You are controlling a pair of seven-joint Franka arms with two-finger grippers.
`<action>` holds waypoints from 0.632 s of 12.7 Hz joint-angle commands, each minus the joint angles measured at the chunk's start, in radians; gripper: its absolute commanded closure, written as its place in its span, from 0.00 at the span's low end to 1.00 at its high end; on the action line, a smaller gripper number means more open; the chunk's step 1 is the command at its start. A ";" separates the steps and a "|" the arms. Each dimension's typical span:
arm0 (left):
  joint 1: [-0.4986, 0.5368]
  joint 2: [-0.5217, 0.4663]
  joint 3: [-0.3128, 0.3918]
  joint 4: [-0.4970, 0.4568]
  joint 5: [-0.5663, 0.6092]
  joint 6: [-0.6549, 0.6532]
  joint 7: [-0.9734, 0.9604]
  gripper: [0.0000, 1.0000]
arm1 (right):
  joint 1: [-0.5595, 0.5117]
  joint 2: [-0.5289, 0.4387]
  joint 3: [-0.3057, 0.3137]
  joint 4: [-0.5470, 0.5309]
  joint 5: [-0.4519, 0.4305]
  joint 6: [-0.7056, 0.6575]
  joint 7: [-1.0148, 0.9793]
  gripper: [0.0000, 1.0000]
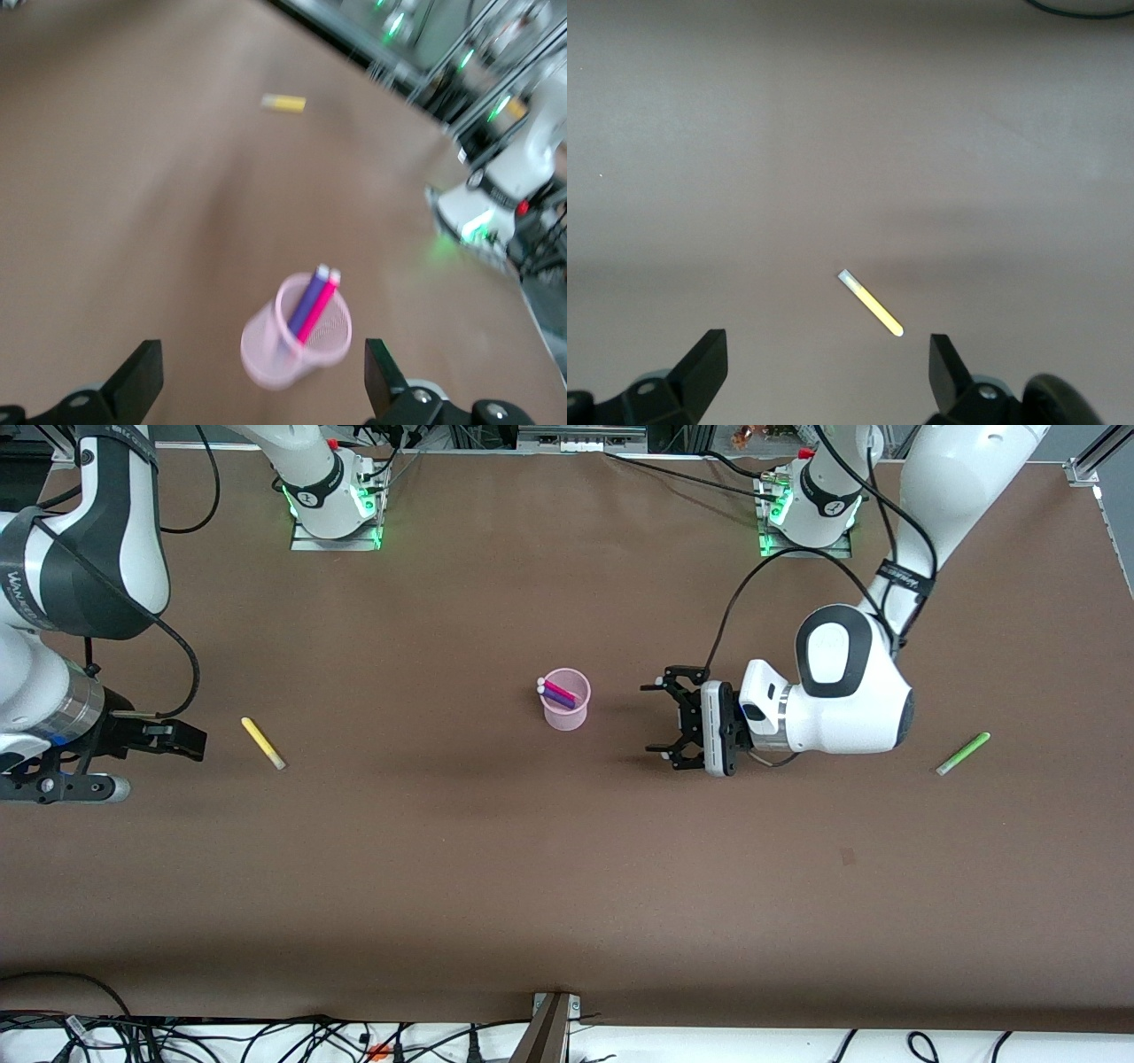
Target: Organize pens into pink holder with both arms
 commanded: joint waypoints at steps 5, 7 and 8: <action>0.054 -0.079 0.008 0.218 0.531 -0.386 -0.484 0.00 | 0.010 -0.051 0.007 -0.008 0.062 -0.010 0.082 0.00; 0.045 -0.079 0.008 0.305 0.654 -0.514 -0.636 0.00 | 0.020 -0.061 0.006 -0.008 0.062 -0.049 0.086 0.00; 0.045 -0.084 0.007 0.330 0.717 -0.540 -0.680 0.00 | 0.024 -0.069 0.006 -0.008 0.062 -0.051 0.086 0.00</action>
